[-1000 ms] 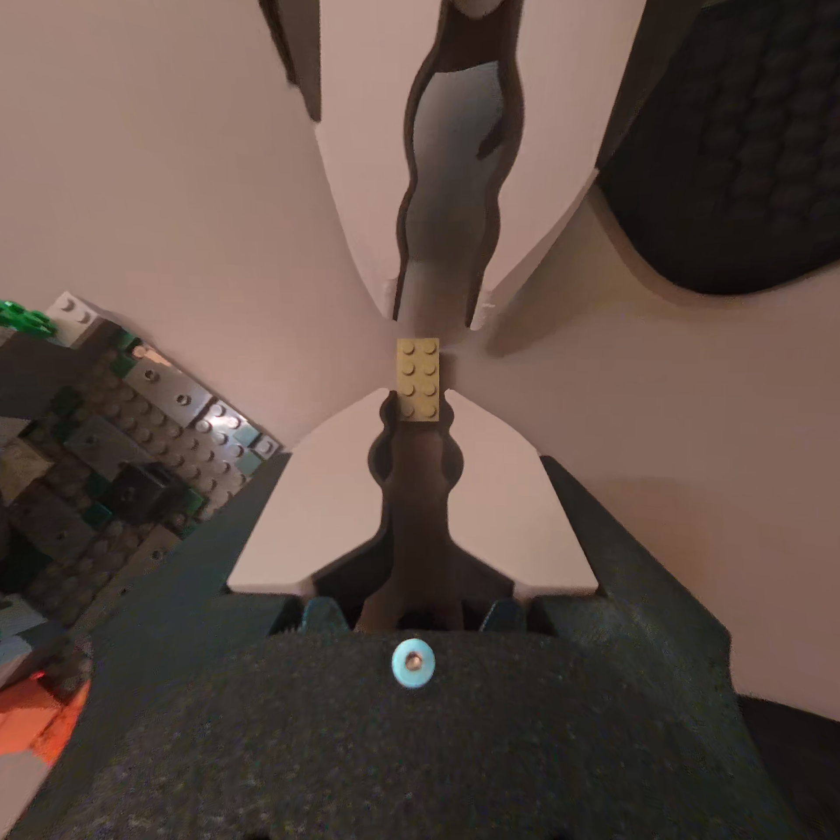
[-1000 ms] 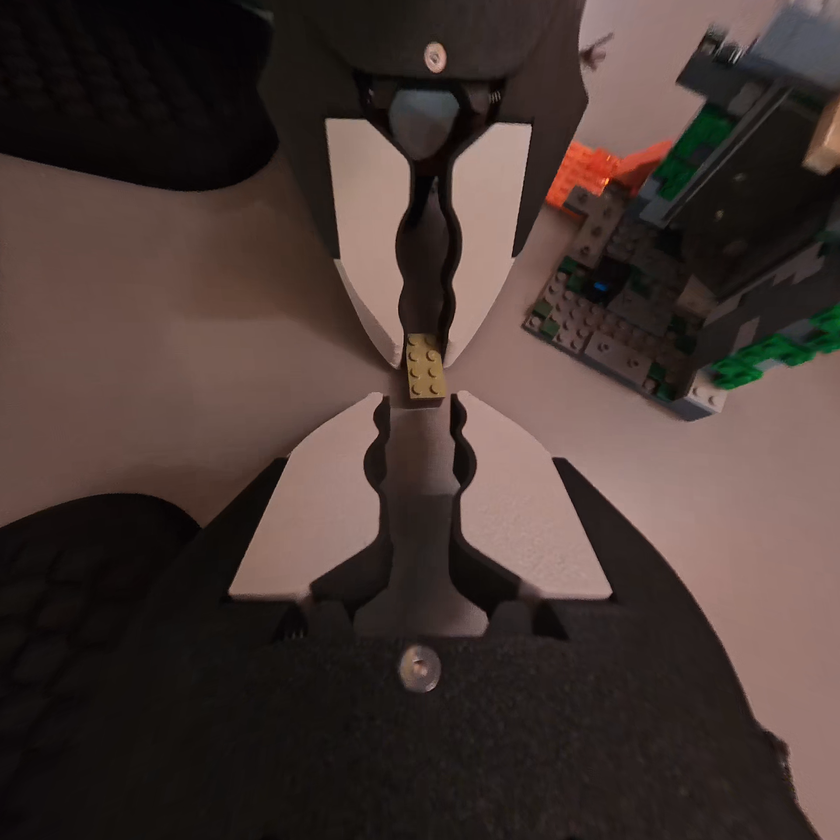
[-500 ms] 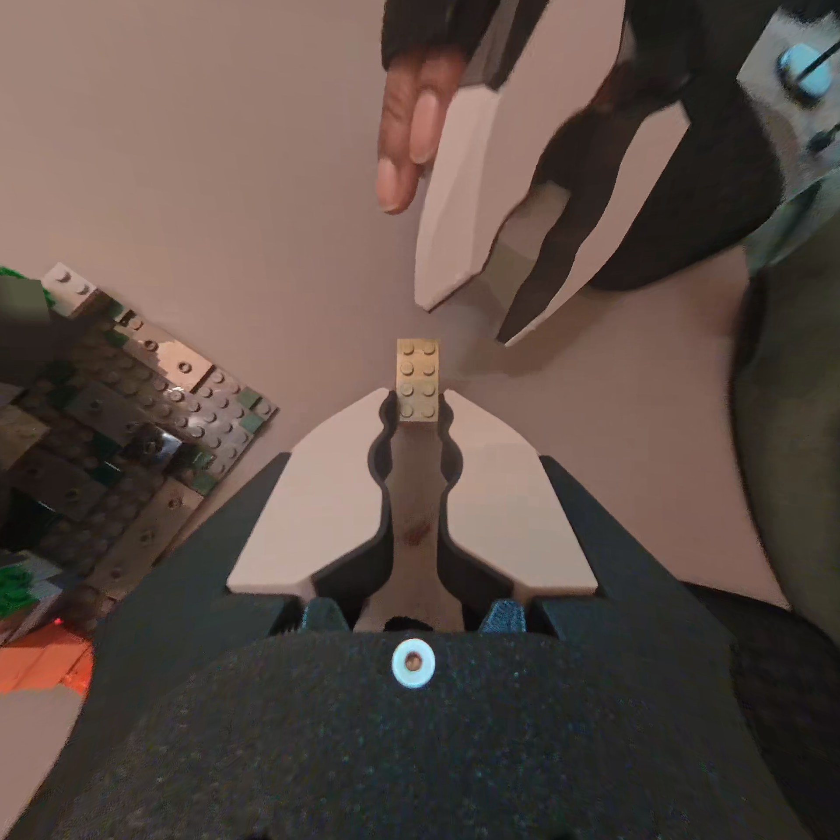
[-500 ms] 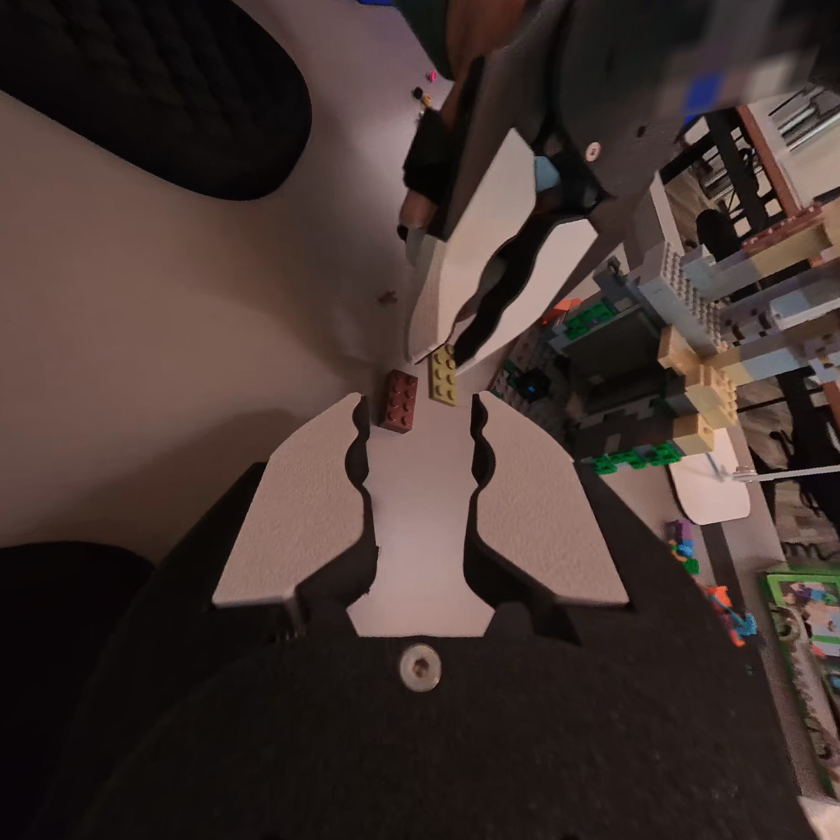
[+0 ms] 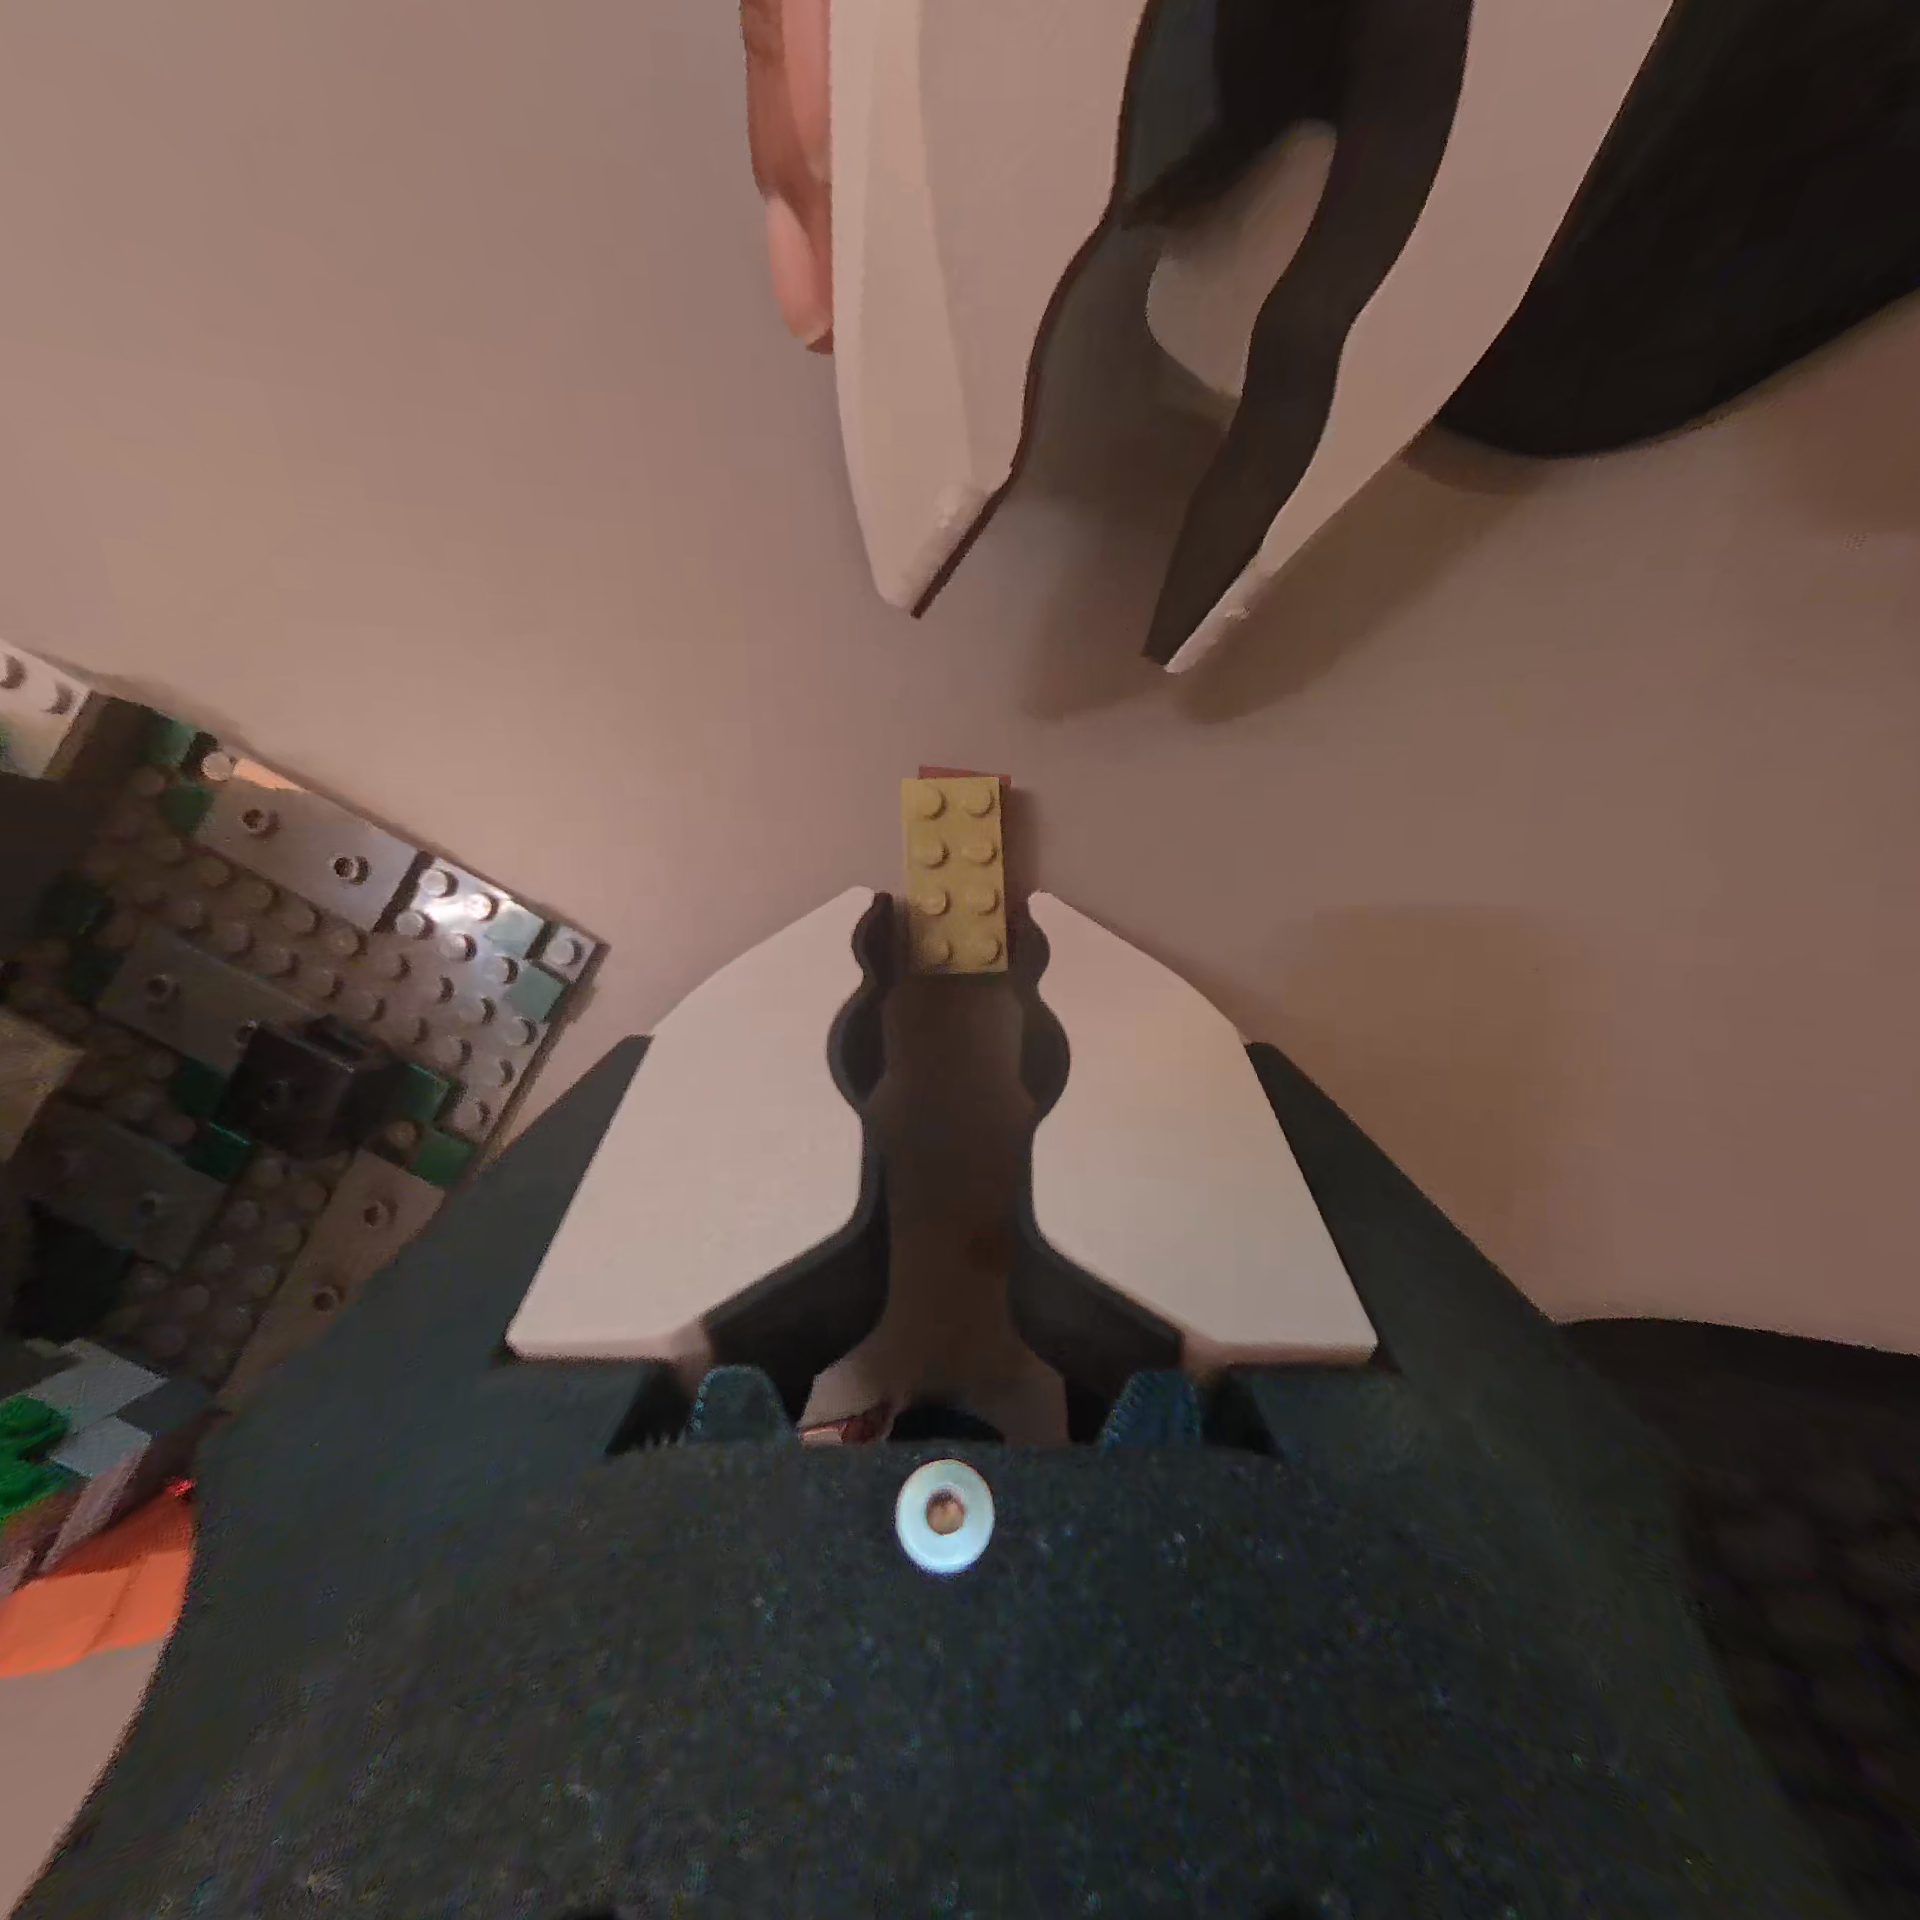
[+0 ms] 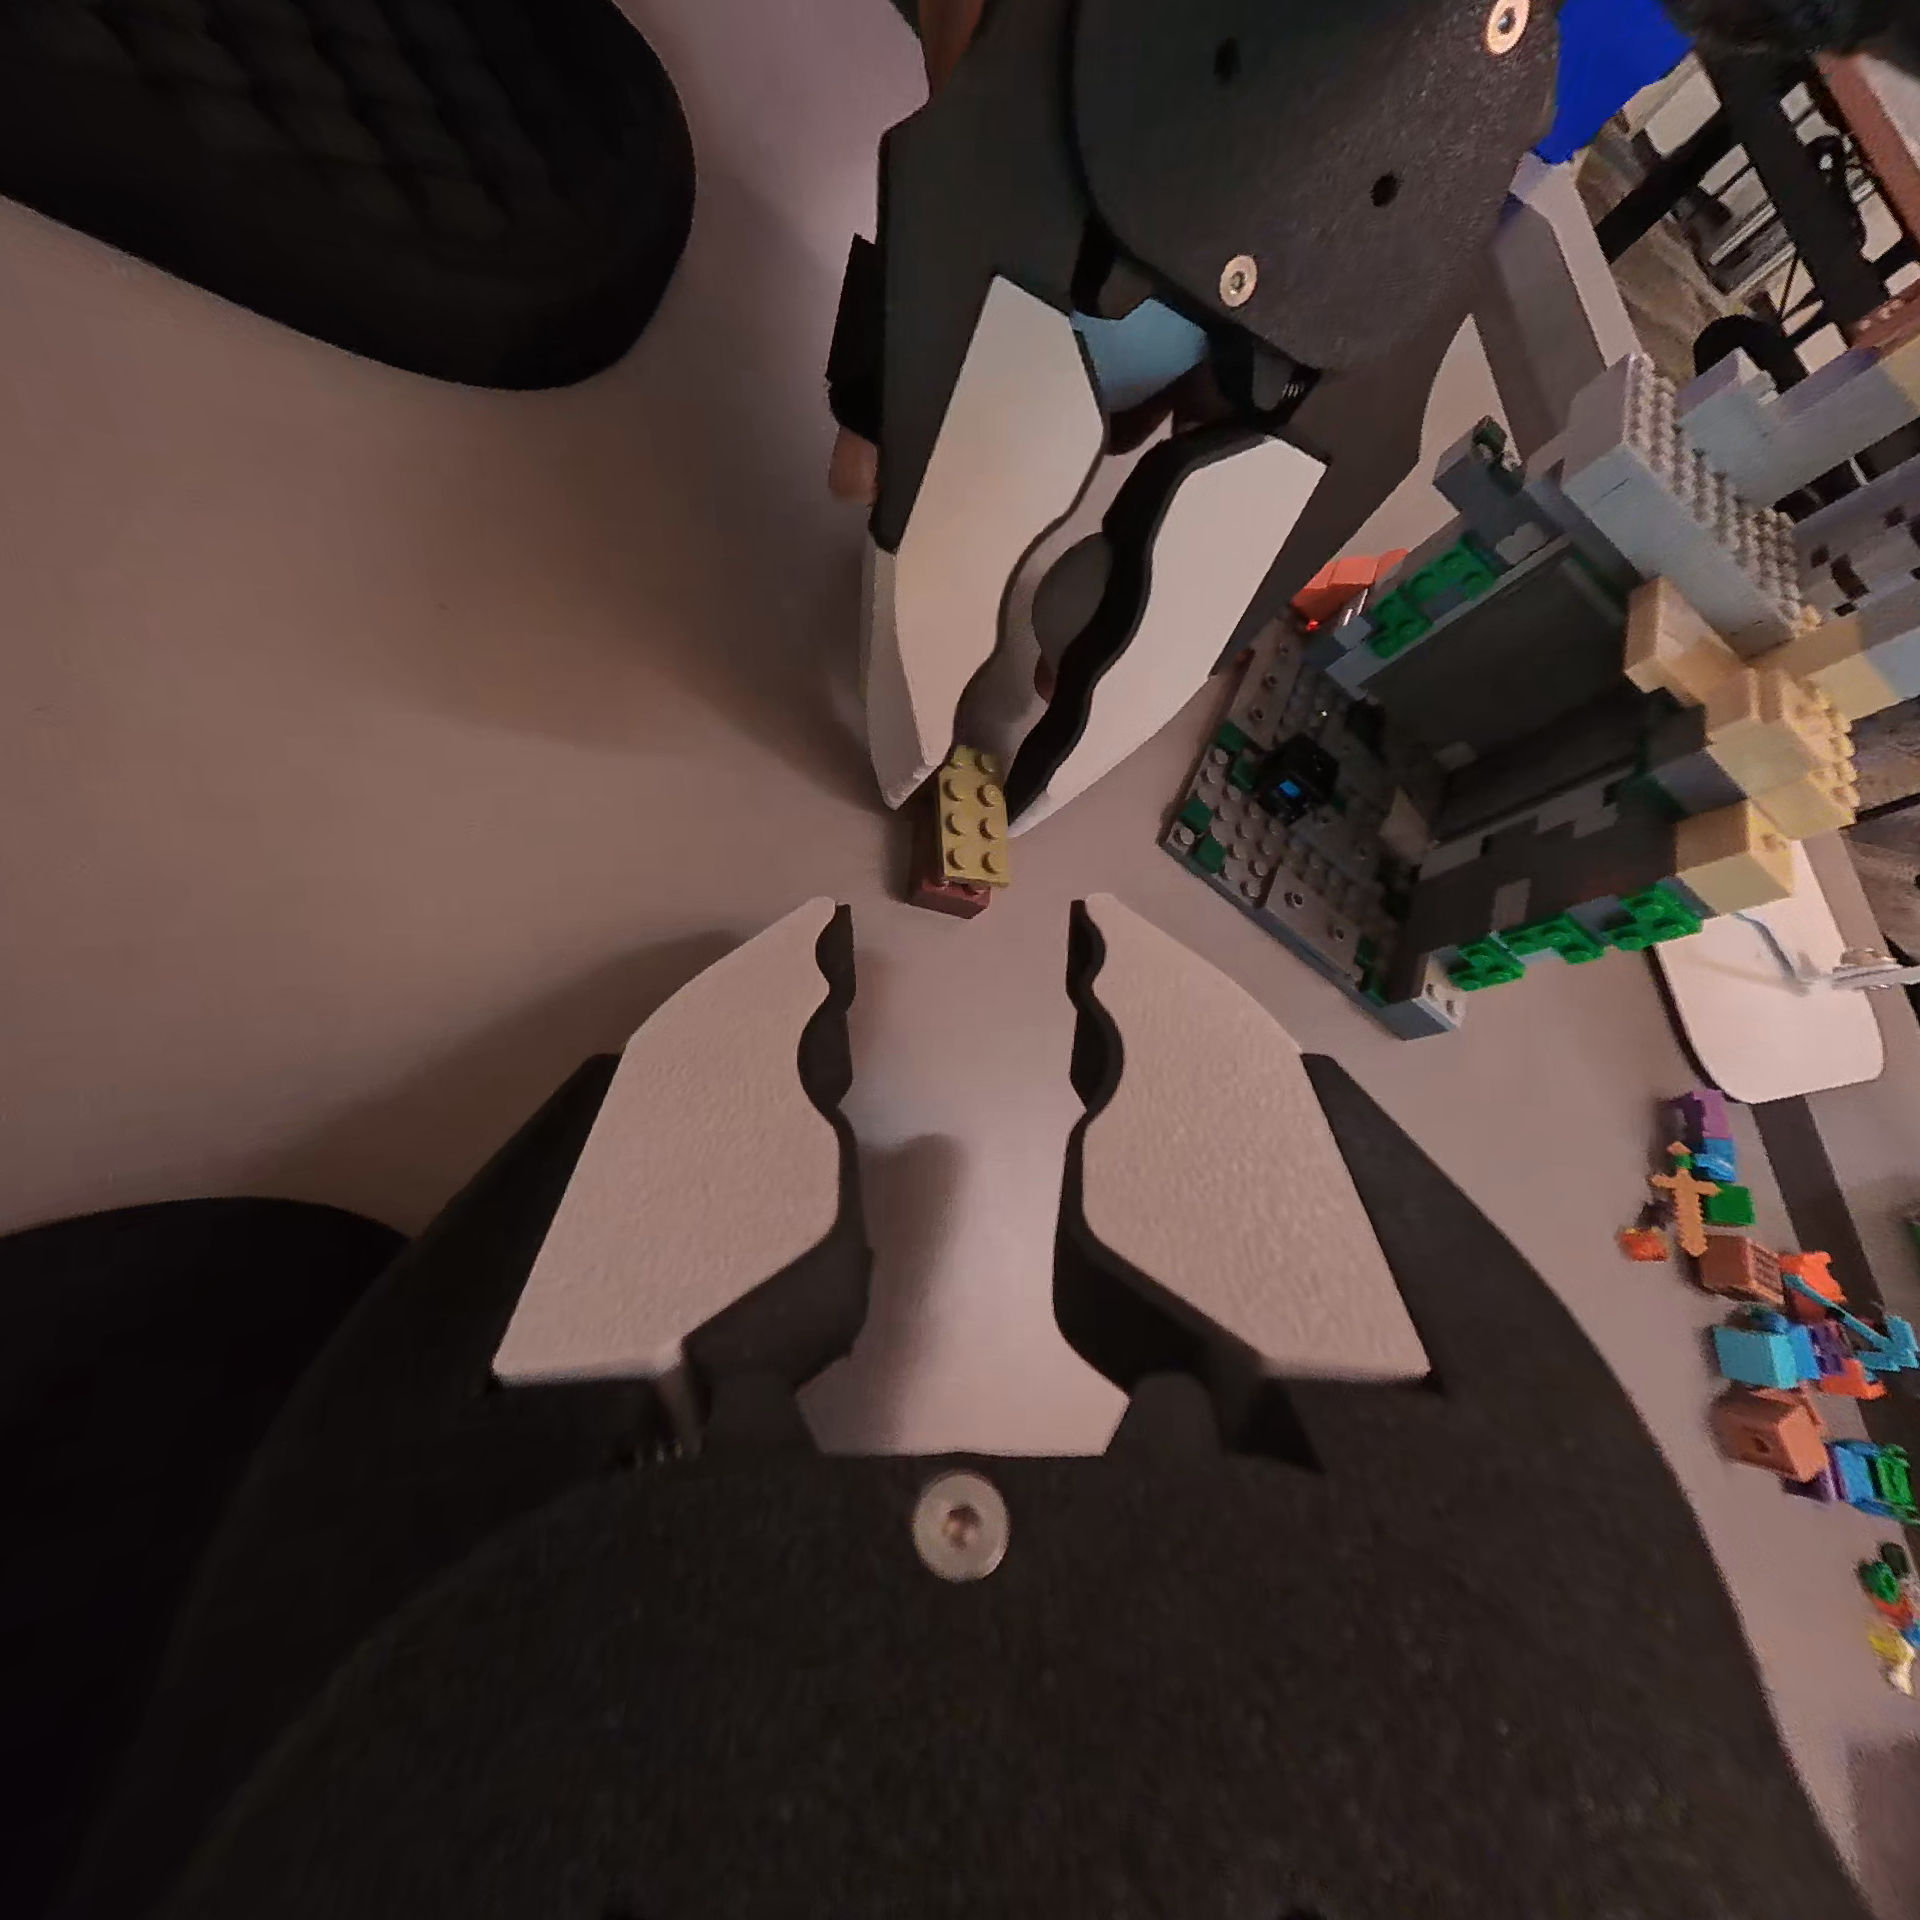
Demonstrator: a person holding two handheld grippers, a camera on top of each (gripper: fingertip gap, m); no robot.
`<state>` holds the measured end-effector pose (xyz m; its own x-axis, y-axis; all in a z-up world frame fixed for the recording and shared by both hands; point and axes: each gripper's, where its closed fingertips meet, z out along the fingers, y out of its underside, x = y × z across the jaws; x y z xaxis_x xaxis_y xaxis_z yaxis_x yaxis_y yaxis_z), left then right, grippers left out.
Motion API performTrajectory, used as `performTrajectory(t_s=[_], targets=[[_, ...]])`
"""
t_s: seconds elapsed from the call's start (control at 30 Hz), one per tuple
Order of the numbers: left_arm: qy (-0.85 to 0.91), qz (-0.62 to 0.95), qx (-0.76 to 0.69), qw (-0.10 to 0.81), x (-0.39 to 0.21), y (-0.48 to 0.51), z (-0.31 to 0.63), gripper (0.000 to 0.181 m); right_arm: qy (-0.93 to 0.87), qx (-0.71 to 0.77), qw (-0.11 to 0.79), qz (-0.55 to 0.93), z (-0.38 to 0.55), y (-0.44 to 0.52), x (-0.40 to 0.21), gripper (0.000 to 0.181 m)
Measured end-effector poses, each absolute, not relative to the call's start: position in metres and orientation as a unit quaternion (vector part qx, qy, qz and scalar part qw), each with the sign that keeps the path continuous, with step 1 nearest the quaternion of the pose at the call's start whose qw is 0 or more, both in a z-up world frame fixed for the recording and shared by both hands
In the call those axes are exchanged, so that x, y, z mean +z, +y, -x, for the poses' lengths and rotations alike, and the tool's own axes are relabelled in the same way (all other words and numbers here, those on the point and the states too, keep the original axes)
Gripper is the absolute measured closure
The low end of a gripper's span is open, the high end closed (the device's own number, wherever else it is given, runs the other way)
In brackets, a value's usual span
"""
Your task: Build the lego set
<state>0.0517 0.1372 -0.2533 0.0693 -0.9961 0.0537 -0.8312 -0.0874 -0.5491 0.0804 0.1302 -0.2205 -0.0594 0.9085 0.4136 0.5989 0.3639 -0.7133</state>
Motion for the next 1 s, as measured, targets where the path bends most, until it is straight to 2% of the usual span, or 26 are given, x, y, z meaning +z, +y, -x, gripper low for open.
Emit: performTrajectory(t_s=[0.43,0.77,1.0], targets=[[0.677,0.692,-0.2,0.15,-0.255,0.134,-0.056,0.164,-0.697,0.198,0.438,0.532,-0.077,0.128,-0.218,0.143],[0.652,0.656,-0.372,0.084,-0.205,0.096,-0.061,0.164,-0.73,0.182,0.5,0.428,-0.065,0.1,-0.193,0.137],[0.648,0.629,-0.428,0.044,-0.181,0.075,-0.063,0.164,-0.742,0.145,0.55,0.356,-0.054,0.087,-0.168,0.148]])
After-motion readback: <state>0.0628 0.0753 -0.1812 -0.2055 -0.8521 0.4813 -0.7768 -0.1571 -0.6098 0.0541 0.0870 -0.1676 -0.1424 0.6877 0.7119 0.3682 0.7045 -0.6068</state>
